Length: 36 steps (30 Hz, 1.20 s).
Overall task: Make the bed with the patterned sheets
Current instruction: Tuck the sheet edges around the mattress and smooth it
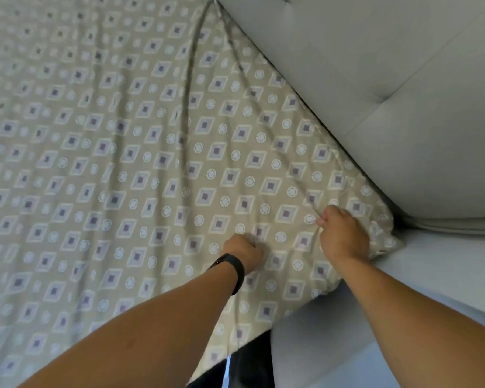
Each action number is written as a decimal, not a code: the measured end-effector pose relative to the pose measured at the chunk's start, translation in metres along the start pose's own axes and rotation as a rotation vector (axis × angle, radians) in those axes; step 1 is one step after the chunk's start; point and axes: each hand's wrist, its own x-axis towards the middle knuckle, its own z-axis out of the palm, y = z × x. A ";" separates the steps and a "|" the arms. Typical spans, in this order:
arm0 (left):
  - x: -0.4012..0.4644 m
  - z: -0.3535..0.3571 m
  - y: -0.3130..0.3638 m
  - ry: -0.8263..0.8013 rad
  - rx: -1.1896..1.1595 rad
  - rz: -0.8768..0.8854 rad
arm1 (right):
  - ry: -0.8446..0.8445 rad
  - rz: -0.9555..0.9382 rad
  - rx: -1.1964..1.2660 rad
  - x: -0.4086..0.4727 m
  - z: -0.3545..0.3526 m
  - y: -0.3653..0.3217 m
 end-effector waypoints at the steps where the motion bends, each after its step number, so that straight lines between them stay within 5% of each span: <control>1: -0.004 0.005 0.003 -0.043 0.030 0.036 | 0.011 0.050 0.025 -0.002 -0.001 0.008; 4: -0.015 0.028 0.017 -0.141 0.114 0.145 | 0.020 0.199 0.050 -0.004 -0.004 0.033; 8: -0.008 0.041 0.030 -0.046 0.279 0.200 | 0.033 0.319 0.207 0.010 -0.006 0.024; 13: -0.011 0.050 0.021 -0.001 0.343 0.238 | 0.288 0.608 0.475 0.013 -0.001 0.030; 20: -0.003 0.056 0.067 0.268 0.810 0.791 | 0.162 0.750 0.430 0.035 -0.006 0.063; 28: 0.014 0.050 0.126 0.049 1.052 0.848 | 0.697 1.075 0.858 0.064 -0.015 0.057; 31: 0.014 0.041 0.128 -0.027 1.060 0.813 | 0.904 0.956 0.753 0.059 -0.011 0.043; 36: 0.016 0.031 0.122 -0.114 1.069 0.786 | 0.602 0.579 0.619 0.018 0.014 0.023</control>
